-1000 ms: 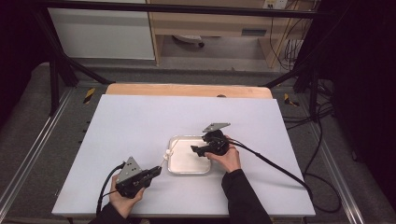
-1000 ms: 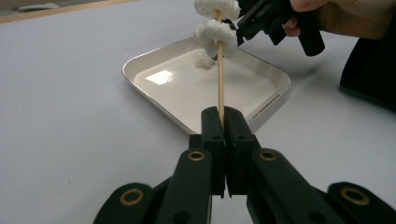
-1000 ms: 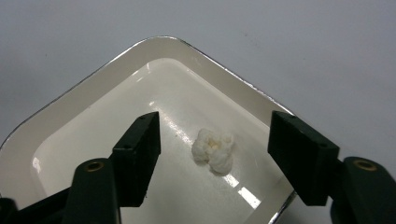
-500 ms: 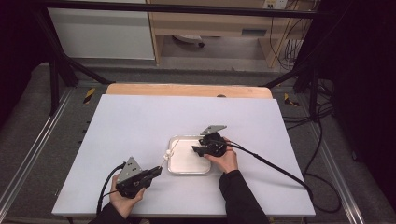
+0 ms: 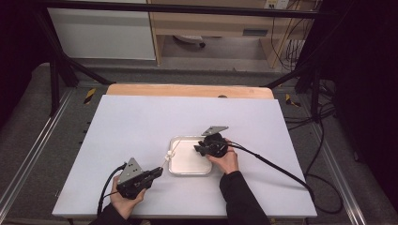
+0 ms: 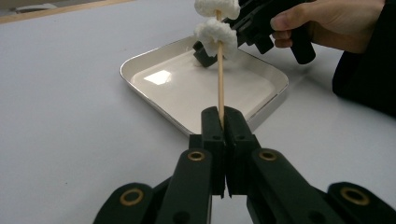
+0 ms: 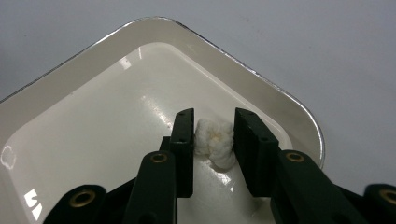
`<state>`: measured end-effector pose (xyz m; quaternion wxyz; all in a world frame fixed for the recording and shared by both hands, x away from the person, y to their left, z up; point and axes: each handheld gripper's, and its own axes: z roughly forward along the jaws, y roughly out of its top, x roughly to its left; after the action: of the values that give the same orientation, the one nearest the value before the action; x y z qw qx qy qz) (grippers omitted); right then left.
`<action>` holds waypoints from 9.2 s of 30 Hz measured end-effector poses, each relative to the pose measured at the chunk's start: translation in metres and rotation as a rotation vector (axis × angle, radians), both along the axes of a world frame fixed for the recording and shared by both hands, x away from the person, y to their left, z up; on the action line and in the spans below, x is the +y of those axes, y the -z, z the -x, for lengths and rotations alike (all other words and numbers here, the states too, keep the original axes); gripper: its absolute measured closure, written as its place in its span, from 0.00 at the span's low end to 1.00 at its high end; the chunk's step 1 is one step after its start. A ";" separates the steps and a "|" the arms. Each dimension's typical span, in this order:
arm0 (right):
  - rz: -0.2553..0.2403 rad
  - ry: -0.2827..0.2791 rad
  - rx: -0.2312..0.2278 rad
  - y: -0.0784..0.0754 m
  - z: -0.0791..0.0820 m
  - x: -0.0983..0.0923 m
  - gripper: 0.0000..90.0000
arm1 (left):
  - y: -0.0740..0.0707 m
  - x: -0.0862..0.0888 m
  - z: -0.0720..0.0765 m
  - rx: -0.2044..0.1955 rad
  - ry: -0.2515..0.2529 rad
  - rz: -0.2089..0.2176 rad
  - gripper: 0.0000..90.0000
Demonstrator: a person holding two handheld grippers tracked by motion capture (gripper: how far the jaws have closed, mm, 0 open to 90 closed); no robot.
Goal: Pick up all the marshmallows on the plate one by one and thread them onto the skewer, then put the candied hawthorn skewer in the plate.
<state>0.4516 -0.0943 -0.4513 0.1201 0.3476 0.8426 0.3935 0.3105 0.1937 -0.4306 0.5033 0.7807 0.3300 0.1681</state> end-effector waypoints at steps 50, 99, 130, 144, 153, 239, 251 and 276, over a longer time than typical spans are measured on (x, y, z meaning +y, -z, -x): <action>-0.661 -0.125 0.032 -0.082 0.040 -0.016 0.81 | -0.002 -0.005 0.005 -0.027 0.029 0.009 0.98; -0.660 -0.198 0.140 -0.064 0.043 -0.005 0.87 | 0.001 -0.011 0.005 -0.030 0.064 -0.063 0.98; -0.630 -0.223 0.128 -0.050 0.051 0.004 0.89 | 0.004 -0.012 0.005 -0.008 0.060 -0.077 0.99; -0.631 -0.229 0.129 -0.047 0.053 0.005 0.89 | 0.005 -0.012 0.005 -0.006 0.059 -0.079 0.98; -0.629 -0.237 0.125 -0.046 0.055 0.006 0.90 | 0.005 -0.013 0.005 -0.006 0.059 -0.080 0.99; -0.130 0.009 0.005 0.001 0.087 -0.141 0.01 | -0.009 -0.007 -0.008 0.064 0.039 -0.074 0.98; -0.133 0.040 0.000 0.004 0.094 -0.157 0.01 | -0.021 -0.016 -0.020 0.090 0.052 -0.115 0.98; -0.135 0.044 -0.003 0.005 0.096 -0.161 0.01 | -0.017 -0.065 -0.065 0.171 0.037 -0.248 0.98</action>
<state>0.3555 -0.2552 -0.4561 0.1063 0.3729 0.8060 0.4472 0.3756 0.1289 -0.4137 0.3764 0.8542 0.3339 0.1311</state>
